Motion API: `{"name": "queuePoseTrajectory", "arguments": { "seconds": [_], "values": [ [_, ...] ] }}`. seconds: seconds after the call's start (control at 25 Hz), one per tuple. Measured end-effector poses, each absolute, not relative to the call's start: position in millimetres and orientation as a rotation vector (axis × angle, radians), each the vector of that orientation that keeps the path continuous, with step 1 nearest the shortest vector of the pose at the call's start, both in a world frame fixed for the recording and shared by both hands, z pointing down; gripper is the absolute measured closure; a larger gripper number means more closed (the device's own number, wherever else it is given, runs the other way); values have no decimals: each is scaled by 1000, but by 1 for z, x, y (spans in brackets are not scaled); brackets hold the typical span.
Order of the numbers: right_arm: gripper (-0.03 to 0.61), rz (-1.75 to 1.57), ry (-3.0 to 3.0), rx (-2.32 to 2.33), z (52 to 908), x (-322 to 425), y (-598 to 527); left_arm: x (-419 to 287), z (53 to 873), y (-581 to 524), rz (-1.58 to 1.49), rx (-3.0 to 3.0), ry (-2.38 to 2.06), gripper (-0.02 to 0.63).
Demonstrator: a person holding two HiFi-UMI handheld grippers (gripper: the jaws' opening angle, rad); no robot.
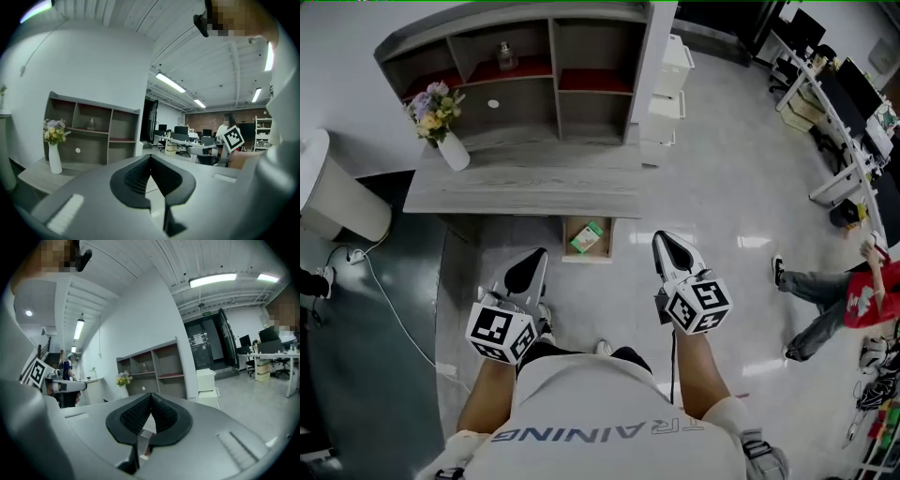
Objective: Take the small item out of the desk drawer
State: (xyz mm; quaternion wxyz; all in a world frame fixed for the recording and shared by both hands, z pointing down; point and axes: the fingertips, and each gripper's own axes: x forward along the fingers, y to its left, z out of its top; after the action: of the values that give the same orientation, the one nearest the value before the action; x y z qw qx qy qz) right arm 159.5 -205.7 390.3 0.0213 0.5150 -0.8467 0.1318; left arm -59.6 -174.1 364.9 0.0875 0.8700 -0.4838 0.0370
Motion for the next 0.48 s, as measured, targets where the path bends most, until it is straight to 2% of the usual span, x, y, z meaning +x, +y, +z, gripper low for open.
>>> {"name": "queuePoseTrajectory", "arguments": {
  "seconds": [0.48],
  "values": [
    [565, 497, -2386, 1862, 410, 89, -271, -112, 400, -295, 249, 2774, -1097, 614]
  ]
}}
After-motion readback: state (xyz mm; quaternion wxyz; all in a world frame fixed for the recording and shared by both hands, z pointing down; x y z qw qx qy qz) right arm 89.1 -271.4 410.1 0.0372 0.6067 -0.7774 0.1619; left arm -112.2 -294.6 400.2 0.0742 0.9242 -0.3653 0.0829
